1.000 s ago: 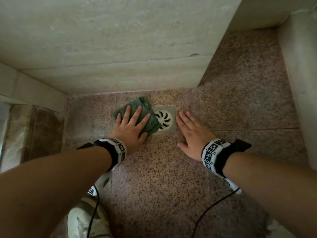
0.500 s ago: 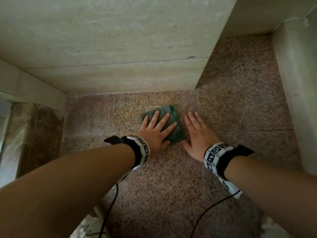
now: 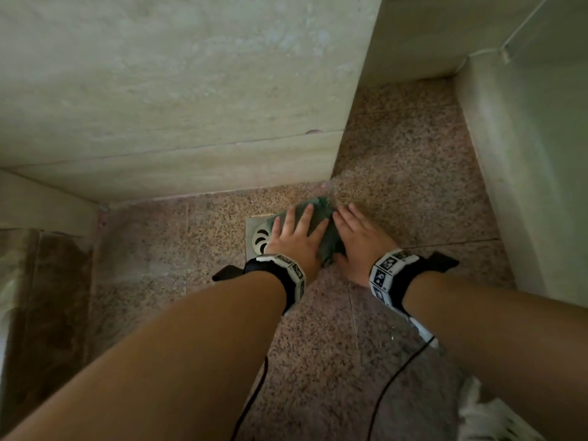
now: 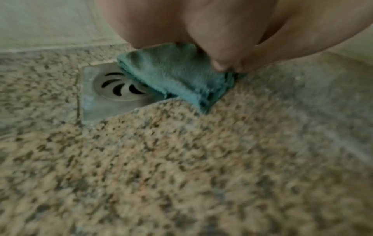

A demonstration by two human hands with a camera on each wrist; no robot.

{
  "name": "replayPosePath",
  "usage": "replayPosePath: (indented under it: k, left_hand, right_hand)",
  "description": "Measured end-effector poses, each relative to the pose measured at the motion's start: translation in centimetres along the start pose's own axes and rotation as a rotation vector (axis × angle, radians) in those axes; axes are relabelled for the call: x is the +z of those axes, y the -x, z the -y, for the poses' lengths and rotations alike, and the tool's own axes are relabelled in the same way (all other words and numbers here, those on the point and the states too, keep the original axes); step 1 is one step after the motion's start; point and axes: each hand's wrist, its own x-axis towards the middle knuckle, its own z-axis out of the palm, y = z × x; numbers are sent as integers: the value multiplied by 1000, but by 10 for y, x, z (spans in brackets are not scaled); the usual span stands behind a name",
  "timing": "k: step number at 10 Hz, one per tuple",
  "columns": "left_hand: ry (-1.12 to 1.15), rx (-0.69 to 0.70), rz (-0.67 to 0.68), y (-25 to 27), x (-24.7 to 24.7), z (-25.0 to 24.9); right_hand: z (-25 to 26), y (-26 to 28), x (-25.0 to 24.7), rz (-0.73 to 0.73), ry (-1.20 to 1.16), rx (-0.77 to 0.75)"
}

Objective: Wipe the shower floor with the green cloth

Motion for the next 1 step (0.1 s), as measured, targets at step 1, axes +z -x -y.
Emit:
replayPosePath:
  k: [1]
  left_hand:
    - [109,-109,24,14,-25,-14]
  right_hand:
    - [6,-1,-37,65,5,-18]
